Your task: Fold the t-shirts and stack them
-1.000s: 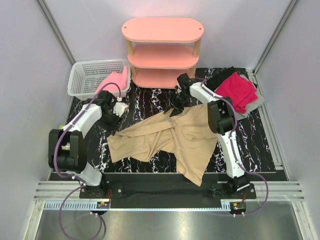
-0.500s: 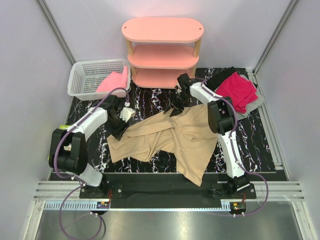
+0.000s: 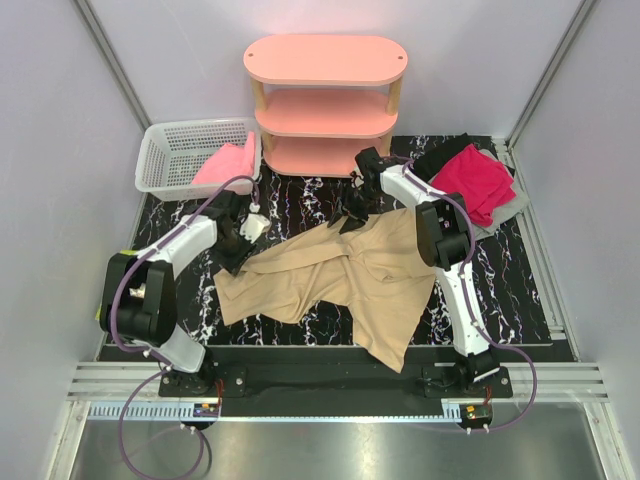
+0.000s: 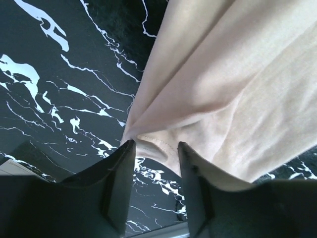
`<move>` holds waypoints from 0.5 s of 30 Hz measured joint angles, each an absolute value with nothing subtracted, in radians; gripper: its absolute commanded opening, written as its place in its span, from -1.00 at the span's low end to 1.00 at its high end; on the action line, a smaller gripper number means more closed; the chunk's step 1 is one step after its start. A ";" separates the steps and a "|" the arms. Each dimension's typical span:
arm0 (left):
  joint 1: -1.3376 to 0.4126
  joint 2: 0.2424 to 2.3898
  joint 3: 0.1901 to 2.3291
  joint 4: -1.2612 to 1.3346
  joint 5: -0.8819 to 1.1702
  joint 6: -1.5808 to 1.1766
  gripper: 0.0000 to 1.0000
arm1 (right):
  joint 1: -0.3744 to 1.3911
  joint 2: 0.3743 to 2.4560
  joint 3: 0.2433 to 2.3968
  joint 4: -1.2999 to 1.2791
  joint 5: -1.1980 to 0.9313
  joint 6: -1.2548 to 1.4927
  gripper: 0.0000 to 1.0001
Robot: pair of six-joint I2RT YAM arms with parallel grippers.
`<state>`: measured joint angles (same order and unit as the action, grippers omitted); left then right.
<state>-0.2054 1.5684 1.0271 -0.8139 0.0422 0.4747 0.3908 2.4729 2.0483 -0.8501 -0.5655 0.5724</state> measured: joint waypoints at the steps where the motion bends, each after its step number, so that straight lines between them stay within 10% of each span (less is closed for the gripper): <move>1: -0.204 1.573 1.020 -0.802 0.036 0.480 -0.38 | 0.390 2.473 2.048 -0.850 -0.566 0.572 0.03; 5: -0.199 1.608 1.002 -0.775 -0.001 0.491 -1.00 | 0.390 2.471 2.045 -0.847 -0.566 0.572 0.02; 15: -0.165 1.643 1.026 -0.741 -0.092 0.527 -1.00 | 0.390 2.468 2.036 -0.839 -0.567 0.572 0.02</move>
<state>-0.1654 1.6432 1.0260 -0.7406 -0.0917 0.5266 0.3897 2.4676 2.0357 -0.8391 -0.5667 0.5724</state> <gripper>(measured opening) 0.012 0.509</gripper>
